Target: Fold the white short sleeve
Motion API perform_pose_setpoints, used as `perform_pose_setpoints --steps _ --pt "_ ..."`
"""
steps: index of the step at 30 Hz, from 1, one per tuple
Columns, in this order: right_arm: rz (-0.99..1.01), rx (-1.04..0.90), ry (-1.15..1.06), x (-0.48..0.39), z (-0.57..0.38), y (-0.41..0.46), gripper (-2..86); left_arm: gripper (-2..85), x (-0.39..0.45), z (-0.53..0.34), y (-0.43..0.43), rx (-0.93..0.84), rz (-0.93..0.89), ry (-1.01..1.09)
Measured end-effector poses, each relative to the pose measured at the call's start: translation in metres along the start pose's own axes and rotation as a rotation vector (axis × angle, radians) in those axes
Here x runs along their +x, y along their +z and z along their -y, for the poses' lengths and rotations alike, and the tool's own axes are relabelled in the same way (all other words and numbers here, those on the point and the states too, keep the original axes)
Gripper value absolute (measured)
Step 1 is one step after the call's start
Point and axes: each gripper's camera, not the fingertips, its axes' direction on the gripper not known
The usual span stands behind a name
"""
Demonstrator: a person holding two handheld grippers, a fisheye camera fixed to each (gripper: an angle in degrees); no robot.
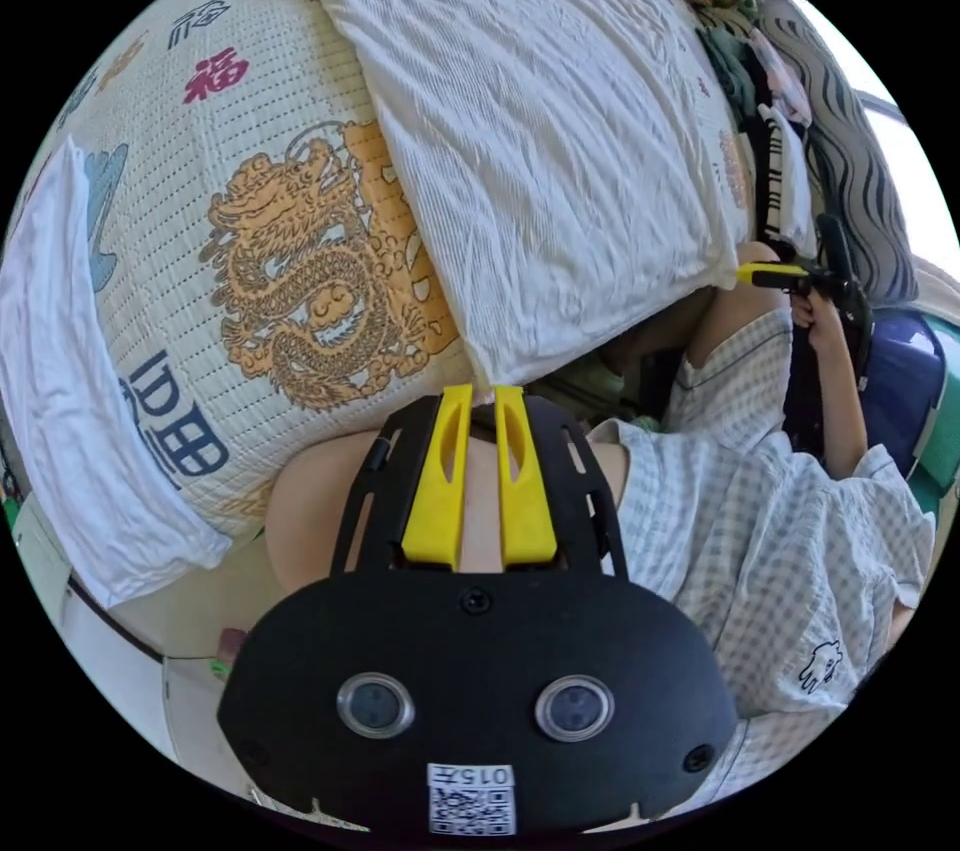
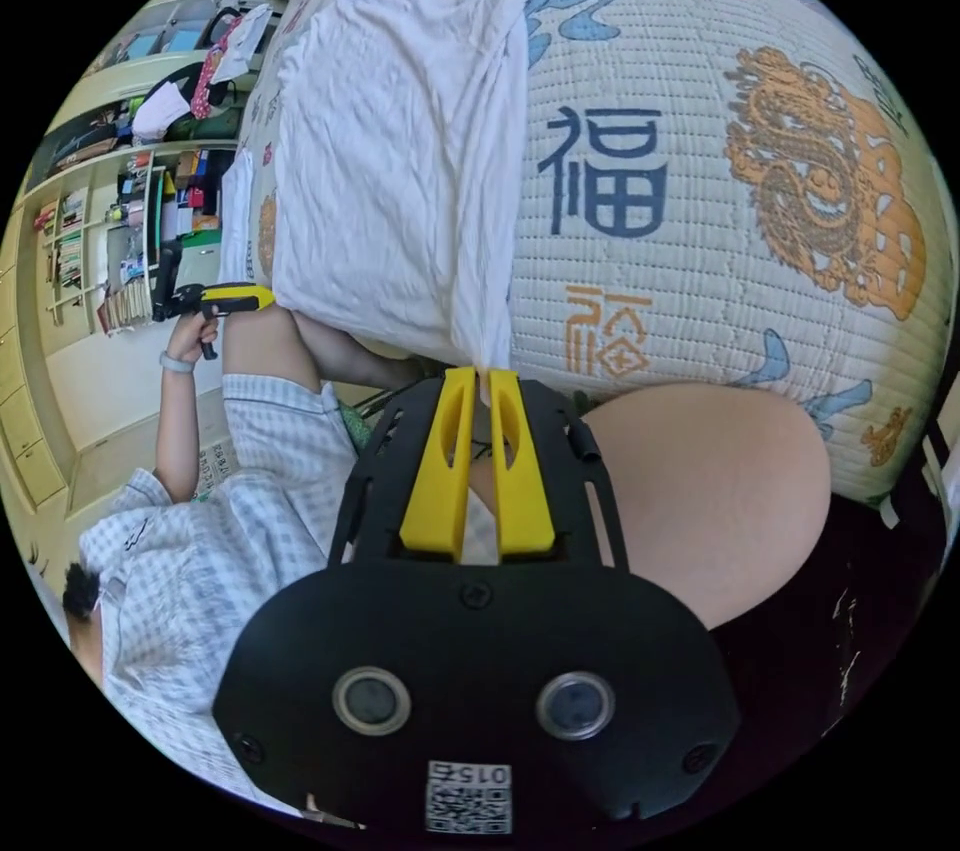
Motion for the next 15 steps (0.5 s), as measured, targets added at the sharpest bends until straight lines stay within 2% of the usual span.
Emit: perform_pose_setpoints --steps 3,7,10,12,15 --pt "0.015 0.048 0.026 0.019 -0.008 -0.018 4.1 4.7 -0.001 0.002 0.01 -0.066 0.075 -0.007" --pt "0.072 0.151 0.078 0.048 -0.012 -0.048 5.5 5.4 0.004 0.008 -0.002 -0.003 0.14 -0.039" --pt "0.115 0.266 0.091 0.069 -0.006 -0.074 5.8 5.9 0.026 0.034 -0.025 0.107 0.191 -0.008" --pt "0.18 0.33 0.077 0.083 0.007 -0.088 5.9 6.1 0.06 0.076 -0.049 0.241 0.191 0.094" --pt "0.268 0.402 0.027 0.089 0.025 -0.098 5.9 6.7 0.121 0.155 -0.07 0.35 0.208 0.267"
